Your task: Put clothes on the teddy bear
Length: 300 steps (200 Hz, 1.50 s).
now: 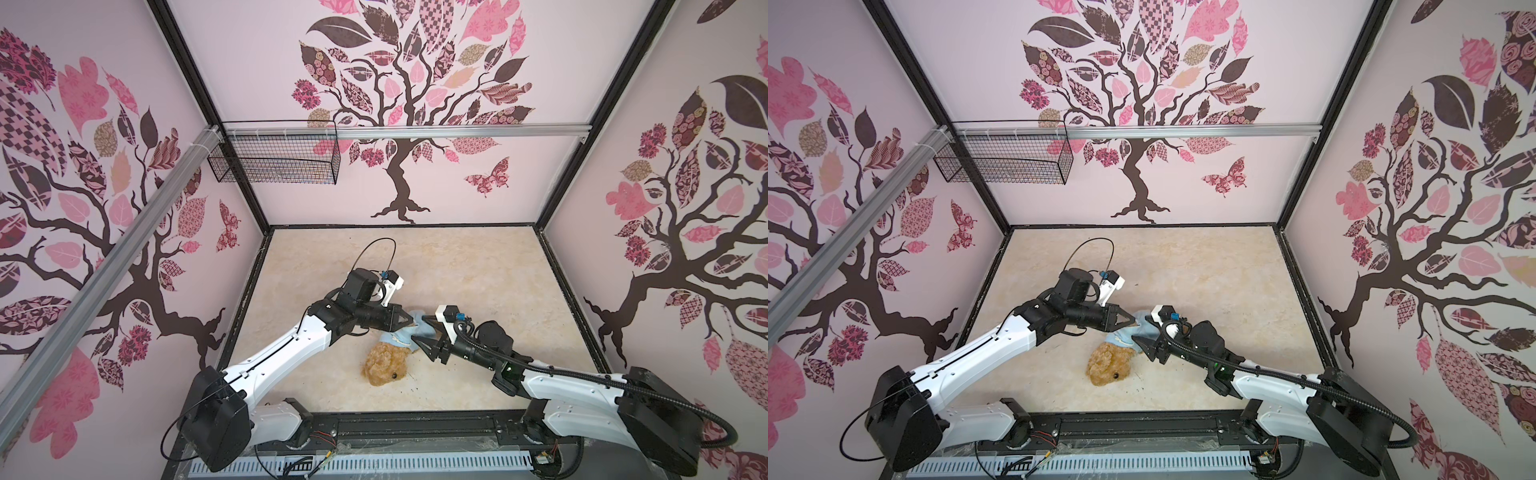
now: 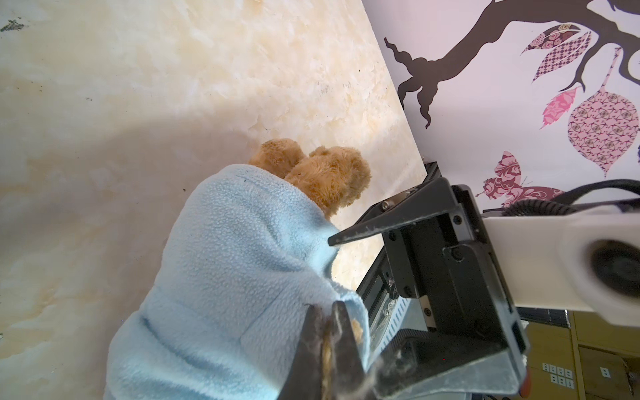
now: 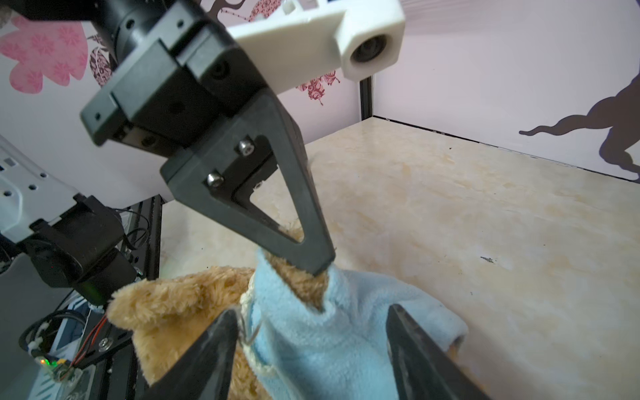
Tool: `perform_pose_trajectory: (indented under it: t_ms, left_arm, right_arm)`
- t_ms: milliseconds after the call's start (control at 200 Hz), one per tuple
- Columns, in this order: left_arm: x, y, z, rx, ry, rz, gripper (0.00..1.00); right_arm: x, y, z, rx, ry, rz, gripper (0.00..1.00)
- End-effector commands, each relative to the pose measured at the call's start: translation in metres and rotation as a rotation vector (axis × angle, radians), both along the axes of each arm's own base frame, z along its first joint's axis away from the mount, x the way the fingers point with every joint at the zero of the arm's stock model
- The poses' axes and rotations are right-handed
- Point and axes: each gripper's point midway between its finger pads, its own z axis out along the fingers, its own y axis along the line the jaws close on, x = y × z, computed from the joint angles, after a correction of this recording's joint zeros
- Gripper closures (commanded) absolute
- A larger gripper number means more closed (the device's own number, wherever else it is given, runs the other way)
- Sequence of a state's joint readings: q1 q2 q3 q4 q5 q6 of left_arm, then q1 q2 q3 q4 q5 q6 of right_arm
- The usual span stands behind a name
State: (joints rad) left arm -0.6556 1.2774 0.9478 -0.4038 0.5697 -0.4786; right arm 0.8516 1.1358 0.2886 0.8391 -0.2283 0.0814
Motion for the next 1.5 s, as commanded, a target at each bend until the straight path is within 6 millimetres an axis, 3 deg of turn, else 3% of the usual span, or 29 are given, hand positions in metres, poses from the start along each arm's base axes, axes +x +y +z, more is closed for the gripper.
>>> perform_pose_trajectory:
  t_ms: [0,215,475,540,610,720,860,1190,1315,1495]
  left_arm:
    - [0.000,-0.007,0.009,-0.047,-0.011,-0.023,1.00]
    - [-0.005,-0.012,0.007,-0.054,0.014,-0.051,1.00]
    - [-0.010,-0.018,0.004,-0.063,0.052,-0.093,1.00]
    - [-0.010,-0.019,0.009,-0.075,0.049,-0.100,1.00]
    - [-0.011,-0.021,0.021,-0.102,0.039,-0.109,1.00]
    - [-0.012,-0.025,0.059,-0.185,0.003,-0.119,1.00]
    - [-0.013,-0.026,0.105,-0.266,-0.062,-0.113,1.00]
    - [-0.002,-0.016,0.147,-0.368,-0.137,-0.078,1.00]
    - [0.010,-0.005,0.133,-0.311,-0.187,-0.026,1.00]
    - [0.028,0.025,0.061,0.005,-0.230,0.081,1.00]
  right_arm:
    - [-0.002,0.012,0.000,-0.021,-0.034,0.048,0.28]
    - [0.011,0.030,0.004,-0.026,-0.060,0.056,0.28]
    - [0.019,0.031,-0.004,-0.037,-0.056,0.025,0.33]
    - [0.021,0.030,-0.014,-0.065,-0.043,0.014,0.36]
    - [0.024,0.027,-0.037,-0.113,-0.006,-0.011,0.38]
    - [0.025,0.015,-0.074,-0.161,0.072,-0.066,0.38]
    - [0.022,0.001,-0.102,-0.192,0.157,-0.115,0.38]
    - [0.008,-0.011,-0.142,-0.279,0.286,-0.139,0.39]
    - [0.001,-0.007,-0.141,-0.270,0.291,-0.115,0.43]
    - [-0.003,0.001,-0.110,-0.191,0.217,-0.057,0.54]
